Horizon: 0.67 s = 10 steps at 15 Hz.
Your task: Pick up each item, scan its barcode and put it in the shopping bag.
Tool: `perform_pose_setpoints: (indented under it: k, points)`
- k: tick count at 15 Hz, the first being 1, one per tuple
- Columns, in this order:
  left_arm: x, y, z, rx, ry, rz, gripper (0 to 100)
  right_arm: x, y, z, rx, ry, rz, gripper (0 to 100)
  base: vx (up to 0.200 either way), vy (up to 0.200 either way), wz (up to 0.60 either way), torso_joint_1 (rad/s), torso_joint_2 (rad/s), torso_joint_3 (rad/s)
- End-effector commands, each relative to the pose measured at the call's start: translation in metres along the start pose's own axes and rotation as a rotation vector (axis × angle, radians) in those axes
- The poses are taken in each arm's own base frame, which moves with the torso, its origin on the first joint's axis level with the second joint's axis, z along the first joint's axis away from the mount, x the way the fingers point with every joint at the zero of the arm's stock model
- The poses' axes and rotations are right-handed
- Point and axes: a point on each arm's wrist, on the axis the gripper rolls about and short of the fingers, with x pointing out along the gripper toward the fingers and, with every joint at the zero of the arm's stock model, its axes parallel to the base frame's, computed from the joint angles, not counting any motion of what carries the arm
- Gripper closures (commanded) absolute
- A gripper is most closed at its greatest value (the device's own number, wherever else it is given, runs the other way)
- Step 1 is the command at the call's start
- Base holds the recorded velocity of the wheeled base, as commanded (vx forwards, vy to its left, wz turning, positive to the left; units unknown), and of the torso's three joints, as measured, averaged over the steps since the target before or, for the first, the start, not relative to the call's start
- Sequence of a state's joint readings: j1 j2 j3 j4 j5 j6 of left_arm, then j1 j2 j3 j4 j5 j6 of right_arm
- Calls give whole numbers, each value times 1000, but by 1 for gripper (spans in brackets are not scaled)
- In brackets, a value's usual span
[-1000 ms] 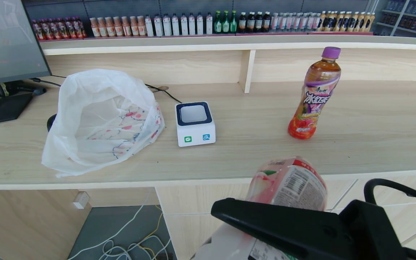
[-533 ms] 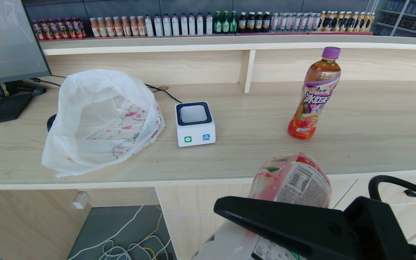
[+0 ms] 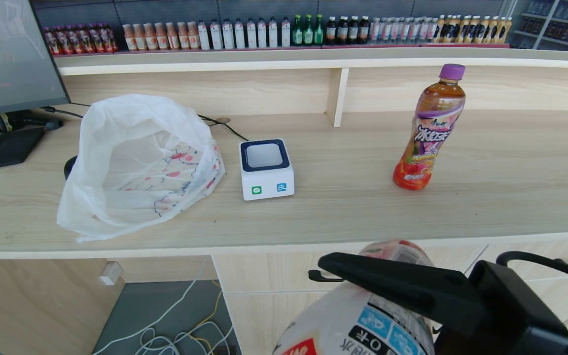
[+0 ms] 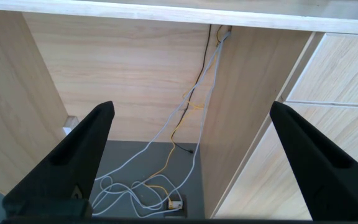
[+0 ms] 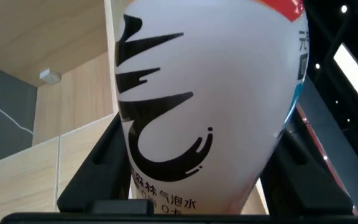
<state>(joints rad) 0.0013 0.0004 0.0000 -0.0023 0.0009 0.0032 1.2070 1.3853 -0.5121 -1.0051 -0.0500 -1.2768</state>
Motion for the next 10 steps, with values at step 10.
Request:
perform_pose_setpoints:
  k: [10]
  points:
    - [0, 0, 0, 0, -1, 1, 0, -3, -14, -19, 509, 209, -166, 100, 0, 0, 0, 0, 0, 0]
